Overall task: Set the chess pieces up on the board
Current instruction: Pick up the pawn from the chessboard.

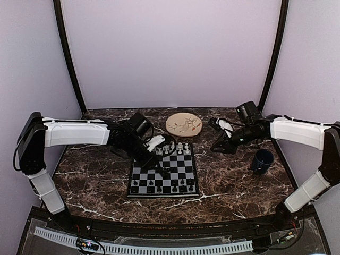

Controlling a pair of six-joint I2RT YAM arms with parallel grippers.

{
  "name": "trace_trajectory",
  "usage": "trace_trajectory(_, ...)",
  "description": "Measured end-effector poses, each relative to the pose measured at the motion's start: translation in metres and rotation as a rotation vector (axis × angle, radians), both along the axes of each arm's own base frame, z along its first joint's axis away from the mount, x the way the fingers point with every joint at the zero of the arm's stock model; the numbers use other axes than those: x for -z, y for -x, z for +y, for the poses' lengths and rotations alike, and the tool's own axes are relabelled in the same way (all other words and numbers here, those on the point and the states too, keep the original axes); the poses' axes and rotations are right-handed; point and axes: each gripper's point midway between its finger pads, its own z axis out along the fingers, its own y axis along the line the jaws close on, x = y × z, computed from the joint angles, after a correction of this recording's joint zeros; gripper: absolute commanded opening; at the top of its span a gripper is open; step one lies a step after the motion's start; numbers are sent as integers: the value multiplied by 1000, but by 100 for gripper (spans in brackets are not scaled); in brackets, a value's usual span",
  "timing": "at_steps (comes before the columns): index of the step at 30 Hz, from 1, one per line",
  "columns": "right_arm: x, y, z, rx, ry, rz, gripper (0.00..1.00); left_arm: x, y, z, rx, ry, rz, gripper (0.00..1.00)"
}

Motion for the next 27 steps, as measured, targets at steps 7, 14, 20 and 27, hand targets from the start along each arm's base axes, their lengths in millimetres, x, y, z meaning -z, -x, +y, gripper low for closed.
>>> trace_trajectory(7, -9, -8, 1, 5, -48, -36, 27, 13, -4, -5, 3, -25, 17, 27)
trace_trajectory(14, -8, -7, 1, 1, -56, -38, 27, 27, -8, -11, -12, -42, 43, 23)
trace_trajectory(20, -8, -7, 1, -2, -57, -38, 27, 36, -11, -12, -27, -60, 53, 23)
trace_trajectory(27, -8, -7, 1, -4, -59, -37, 27, 38, -17, -12, -50, -67, 34, 20)
